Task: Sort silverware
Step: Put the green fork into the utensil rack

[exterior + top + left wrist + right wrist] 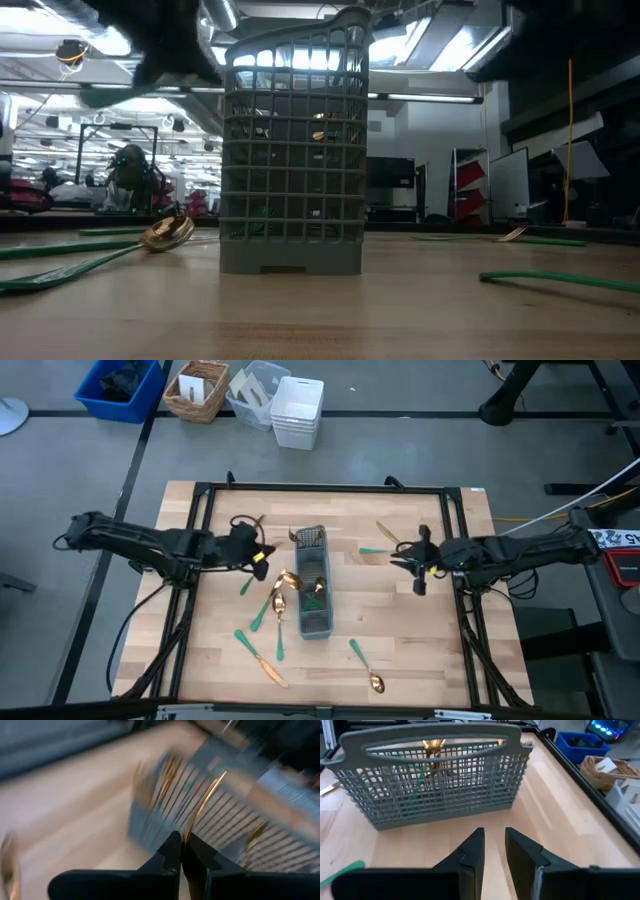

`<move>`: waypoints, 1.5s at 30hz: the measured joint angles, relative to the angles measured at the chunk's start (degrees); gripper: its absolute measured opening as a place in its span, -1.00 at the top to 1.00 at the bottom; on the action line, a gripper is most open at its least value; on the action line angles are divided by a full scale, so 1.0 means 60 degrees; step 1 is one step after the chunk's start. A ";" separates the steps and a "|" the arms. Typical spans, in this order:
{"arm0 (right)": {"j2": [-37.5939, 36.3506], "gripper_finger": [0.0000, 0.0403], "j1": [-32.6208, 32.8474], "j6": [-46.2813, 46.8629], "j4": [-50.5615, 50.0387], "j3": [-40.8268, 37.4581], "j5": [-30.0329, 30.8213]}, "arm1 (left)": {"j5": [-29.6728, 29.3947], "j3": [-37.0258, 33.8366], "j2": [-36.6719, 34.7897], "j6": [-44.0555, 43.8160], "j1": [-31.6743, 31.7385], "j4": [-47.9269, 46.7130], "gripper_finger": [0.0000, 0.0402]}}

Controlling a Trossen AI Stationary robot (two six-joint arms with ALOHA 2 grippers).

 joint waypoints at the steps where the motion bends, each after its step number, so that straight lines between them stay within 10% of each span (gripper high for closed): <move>1: -0.0022 0.61 0.0001 0.0008 0.0506 -0.0376 0.0002 | -0.0199 0.0003 -0.0087 0.0457 -0.0078 0.0497 0.99; 13: 0.0087 0.61 0.0001 0.0318 0.3458 -0.2393 0.0003 | -0.0469 0.0011 0.1121 0.6923 0.0218 0.7023 0.99; 19: 0.0083 0.61 0.0004 0.0332 0.3419 -0.2474 0.0005 | 0.1154 0.0011 0.2564 0.9074 0.1171 1.0131 0.99; 33: 0.0087 0.61 0.0004 0.0268 0.3365 -0.2470 0.0004 | 0.4520 0.0011 0.5057 0.9120 0.3164 1.2596 0.99; 45: 0.0087 0.61 0.0004 0.0255 0.3349 -0.2470 0.0005 | 0.4638 0.0011 0.6216 0.8544 0.3342 1.2763 0.99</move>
